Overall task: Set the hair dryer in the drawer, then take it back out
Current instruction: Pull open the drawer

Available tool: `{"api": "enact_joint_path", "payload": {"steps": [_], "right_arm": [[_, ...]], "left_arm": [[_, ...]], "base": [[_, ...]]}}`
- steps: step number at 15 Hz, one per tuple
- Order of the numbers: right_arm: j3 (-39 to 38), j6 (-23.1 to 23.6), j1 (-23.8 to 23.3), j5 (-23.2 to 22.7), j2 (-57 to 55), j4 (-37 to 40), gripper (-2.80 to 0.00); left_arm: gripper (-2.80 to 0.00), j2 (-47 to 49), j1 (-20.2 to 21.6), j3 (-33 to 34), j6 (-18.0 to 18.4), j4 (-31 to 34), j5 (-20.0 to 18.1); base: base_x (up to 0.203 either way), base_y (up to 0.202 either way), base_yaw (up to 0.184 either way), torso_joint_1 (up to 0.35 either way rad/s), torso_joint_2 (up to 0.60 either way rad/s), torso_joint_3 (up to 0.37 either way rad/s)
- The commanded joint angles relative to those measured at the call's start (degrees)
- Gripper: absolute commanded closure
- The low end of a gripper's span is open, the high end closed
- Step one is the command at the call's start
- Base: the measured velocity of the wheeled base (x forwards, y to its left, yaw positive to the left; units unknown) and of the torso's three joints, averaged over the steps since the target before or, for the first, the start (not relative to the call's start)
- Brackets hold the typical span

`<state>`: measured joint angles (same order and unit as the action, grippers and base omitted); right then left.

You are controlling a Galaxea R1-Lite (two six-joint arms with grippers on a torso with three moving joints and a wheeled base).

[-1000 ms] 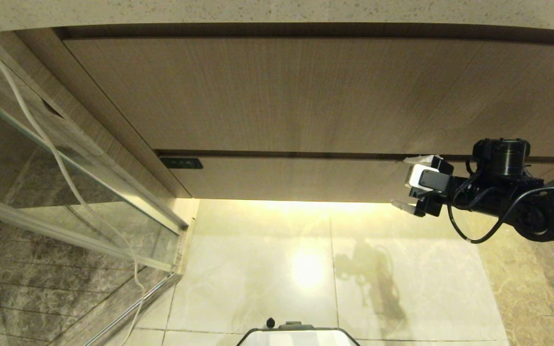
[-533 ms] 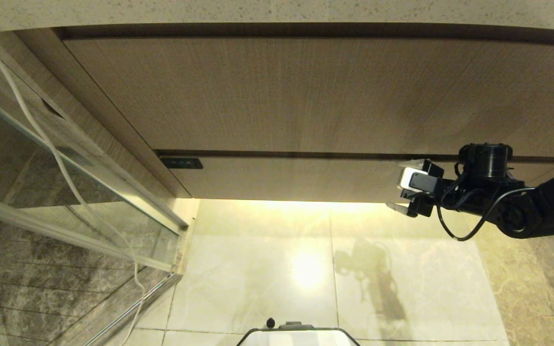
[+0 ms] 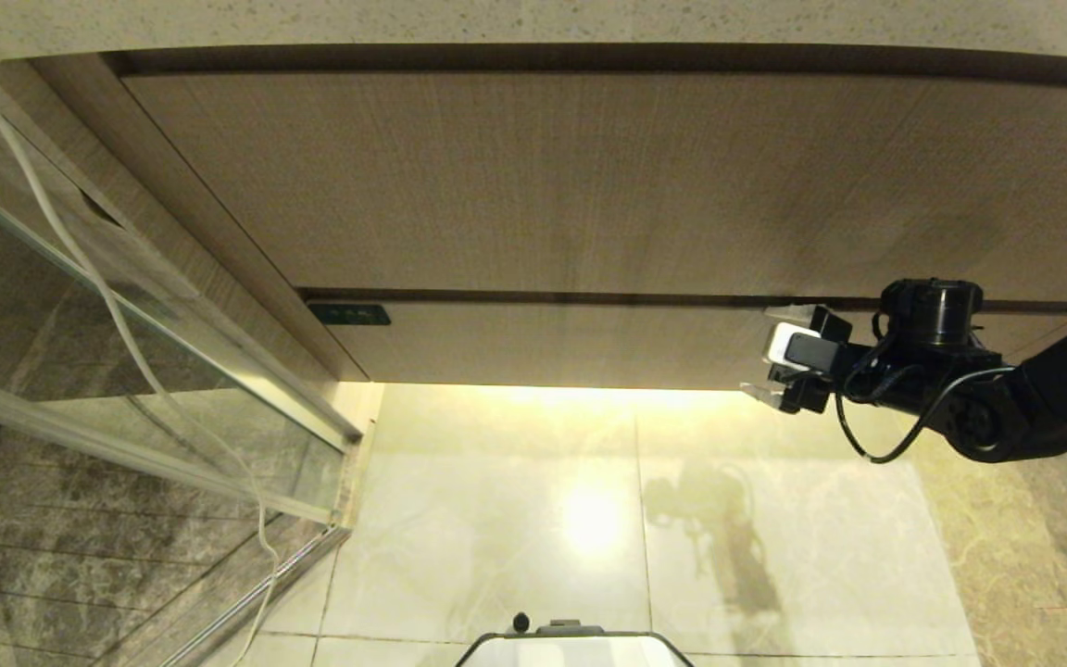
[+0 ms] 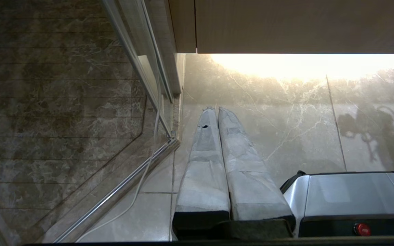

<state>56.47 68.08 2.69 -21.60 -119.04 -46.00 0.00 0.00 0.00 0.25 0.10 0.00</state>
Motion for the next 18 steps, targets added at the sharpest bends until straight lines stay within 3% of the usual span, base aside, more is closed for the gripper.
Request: {"api": "enact_joint_path", "payload": {"steps": [1, 10, 18], "right_arm": [[-0.48, 0.38, -0.06, -0.20, 0.83, -0.41, -2.80], [-5.77, 0.62, -0.81, -0.02, 5.96, -0.35, -2.80], [-5.14, 0.56, -0.76, 0.07, 4.17, -2.52, -2.80]], "left_arm": [[0.00, 0.00, 0.00, 0.09, 0.02, -0.01, 0.00], [0.00, 0.00, 0.00, 0.00, 0.02, -0.01, 0.00], [0.00, 0.00, 0.00, 0.09, 0.02, -0.01, 0.00]], "base": [[0.000, 0.000, 0.000, 0.000, 0.00, 0.000], [0.000, 0.000, 0.000, 0.000, 0.00, 0.000], [0.000, 0.000, 0.000, 0.000, 0.00, 0.000]]}}
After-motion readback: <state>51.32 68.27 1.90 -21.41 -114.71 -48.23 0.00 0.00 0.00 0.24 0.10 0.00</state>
